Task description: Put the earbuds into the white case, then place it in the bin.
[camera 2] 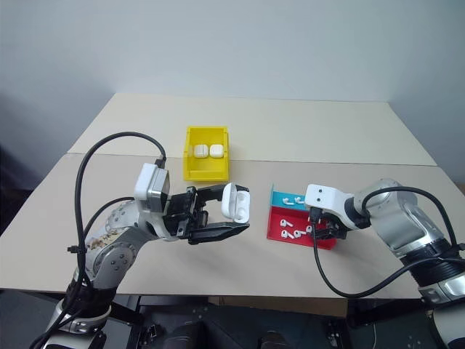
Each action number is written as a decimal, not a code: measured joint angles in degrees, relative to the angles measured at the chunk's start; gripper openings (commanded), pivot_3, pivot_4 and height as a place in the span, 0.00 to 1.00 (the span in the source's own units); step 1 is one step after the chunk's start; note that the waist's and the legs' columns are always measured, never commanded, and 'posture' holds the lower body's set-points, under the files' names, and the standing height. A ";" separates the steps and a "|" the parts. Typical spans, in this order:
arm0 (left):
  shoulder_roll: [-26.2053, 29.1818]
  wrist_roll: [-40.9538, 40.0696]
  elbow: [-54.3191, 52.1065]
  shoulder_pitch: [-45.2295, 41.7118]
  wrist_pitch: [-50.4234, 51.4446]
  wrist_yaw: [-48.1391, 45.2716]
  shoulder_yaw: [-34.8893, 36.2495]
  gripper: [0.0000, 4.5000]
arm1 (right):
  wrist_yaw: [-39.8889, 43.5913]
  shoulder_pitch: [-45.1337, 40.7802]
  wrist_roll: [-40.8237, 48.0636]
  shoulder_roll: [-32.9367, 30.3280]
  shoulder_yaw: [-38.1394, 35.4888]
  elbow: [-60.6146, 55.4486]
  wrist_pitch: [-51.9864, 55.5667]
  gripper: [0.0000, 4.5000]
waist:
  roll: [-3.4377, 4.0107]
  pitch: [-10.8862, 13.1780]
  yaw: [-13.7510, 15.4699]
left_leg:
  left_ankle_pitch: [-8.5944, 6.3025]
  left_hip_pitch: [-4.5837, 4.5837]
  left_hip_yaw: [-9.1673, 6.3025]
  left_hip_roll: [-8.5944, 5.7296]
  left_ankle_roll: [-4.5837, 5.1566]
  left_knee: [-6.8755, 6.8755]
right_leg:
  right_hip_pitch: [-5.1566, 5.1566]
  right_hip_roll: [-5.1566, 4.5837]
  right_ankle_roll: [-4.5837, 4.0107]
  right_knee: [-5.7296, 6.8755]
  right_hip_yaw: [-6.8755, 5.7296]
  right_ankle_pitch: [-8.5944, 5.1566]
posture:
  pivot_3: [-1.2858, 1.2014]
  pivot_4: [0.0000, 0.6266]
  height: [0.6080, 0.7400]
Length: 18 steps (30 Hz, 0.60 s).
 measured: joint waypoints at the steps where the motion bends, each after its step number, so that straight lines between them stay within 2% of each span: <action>1: 0.00 0.00 -0.07 0.07 0.02 0.10 0.01 0.62 | 0.17 0.00 -0.35 0.14 0.00 0.23 0.00 0.75 | 0.00 0.00 0.02 | 0.00 0.00 0.00 0.00 0.00 0.00 | 0.00 0.00 0.00 0.00 0.00 0.00 | 0.52 0.24 1.00; 18: 1.46 -2.21 -2.40 1.57 4.28 1.61 0.92 0.62 | 0.41 0.00 -2.92 3.14 -0.03 2.17 0.10 0.75 | 0.02 -0.01 -0.01 | 0.00 0.01 -0.03 0.00 0.00 0.01 | 0.02 0.01 0.00 0.01 -0.03 0.00 | 0.52 0.24 1.00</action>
